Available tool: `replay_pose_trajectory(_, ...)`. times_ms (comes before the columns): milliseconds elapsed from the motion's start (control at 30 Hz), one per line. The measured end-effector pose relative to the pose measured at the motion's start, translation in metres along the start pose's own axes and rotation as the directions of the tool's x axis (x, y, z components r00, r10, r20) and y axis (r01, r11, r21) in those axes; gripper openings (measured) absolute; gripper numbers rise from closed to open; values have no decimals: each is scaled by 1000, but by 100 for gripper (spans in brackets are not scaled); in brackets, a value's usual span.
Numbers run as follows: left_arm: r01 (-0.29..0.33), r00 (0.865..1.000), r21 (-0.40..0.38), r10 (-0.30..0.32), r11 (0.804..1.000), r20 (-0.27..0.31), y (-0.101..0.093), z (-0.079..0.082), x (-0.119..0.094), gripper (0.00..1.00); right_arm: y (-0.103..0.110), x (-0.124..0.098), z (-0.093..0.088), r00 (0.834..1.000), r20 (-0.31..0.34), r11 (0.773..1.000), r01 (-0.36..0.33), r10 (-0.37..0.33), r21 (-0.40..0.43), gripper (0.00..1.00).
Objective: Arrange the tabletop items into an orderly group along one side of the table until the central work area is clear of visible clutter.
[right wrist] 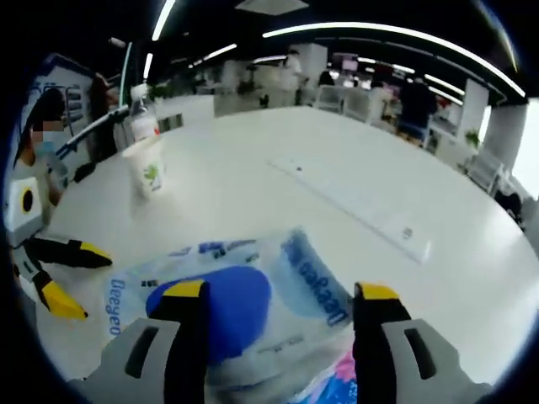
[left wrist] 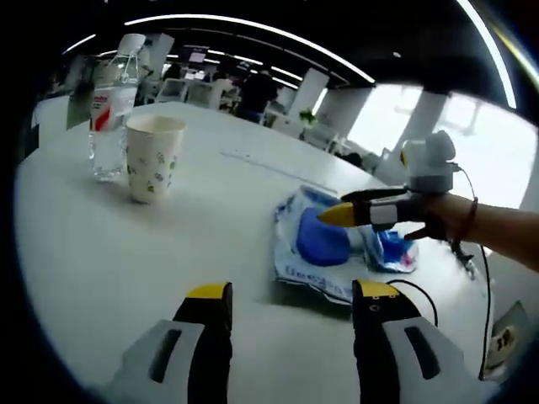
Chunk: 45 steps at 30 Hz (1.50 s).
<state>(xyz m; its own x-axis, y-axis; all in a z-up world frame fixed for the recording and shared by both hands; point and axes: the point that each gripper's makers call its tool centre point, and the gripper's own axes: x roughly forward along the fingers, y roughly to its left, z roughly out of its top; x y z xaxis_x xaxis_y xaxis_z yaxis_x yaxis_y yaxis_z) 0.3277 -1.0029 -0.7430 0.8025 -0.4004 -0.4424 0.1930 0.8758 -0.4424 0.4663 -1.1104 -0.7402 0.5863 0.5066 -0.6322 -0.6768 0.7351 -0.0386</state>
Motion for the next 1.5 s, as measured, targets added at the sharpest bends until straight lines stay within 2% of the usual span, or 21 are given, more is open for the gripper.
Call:
replay_pose_trajectory(33,5,1000,1,-5,1000,15,-2,2,1,49,-3,0,2,1000,2,1000,8,-8,-10,64)
replay_pose_trajectory(133,4,1000,-2,-4,1000,4,-5,0,5,49,-11,1,5,1000,1,1000,16,-16,-6,63)
replay_pose_trajectory(300,-15,1000,-36,15,999,-15,-4,-5,9,46,-10,5,-5,999,-50,1000,-6,4,-30,53)
replay_pose_trajectory(433,-19,1000,-52,18,998,-13,-7,-3,12,45,-12,7,-5,999,-49,1000,-10,9,-25,53)
replay_pose_trajectory(533,-24,999,-59,23,998,-24,-9,-3,14,44,-15,8,-6,998,-54,1000,-14,14,9,52)
replay_pose_trajectory(667,-31,999,-66,30,997,-18,-13,-3,13,43,-14,7,-6,998,-62,1000,-22,22,-6,50)
replay_pose_trajectory(733,-47,998,-94,42,995,-49,-13,-9,15,39,-14,6,-7,997,-67,1000,-30,29,-10,48)
replay_pose_trajectory(800,-47,998,-125,43,991,-35,-15,-7,16,37,-15,5,-7,997,-71,999,-33,32,-16,46)
replay_pose_trajectory(900,-54,997,-152,46,987,-55,-18,-10,15,34,-19,4,-7,996,-86,999,-36,33,-32,40)
replay_pose_trajectory(933,-64,996,-171,53,983,-69,-18,-12,11,34,-21,3,-8,995,-95,999,-30,26,-42,37)
replay_pose_trajectory(1033,-61,997,-189,52,980,-49,-21,-12,2,36,-29,1,-15,990,-144,995,-13,-1,-98,27)
replay_pose_trajectory(1133,-36,998,-216,23,976,-65,-29,-19,2,35,-28,3,-17,988,-153,995,-17,2,-103,25)
replay_pose_trajectory(1200,-29,997,-206,13,978,-78,-32,-24,5,31,-28,3,-16,988,-154,995,-14,-1,-101,25)
replay_pose_trajectory(1300,-23,996,-231,2,973,-91,-32,-27,9,26,-28,3,-17,986,-165,993,-14,-6,-117,19)
replay_pose_trajectory(1433,-16,995,-258,-10,966,-102,-33,-27,12,23,-26,3,-19,977,-213,992,-1,-27,-127,14)
replay_pose_trajectory(1500,-37,993,-260,7,965,-116,-28,-28,12,18,-24,4,-20,974,-226,990,-7,-25,-139,10)
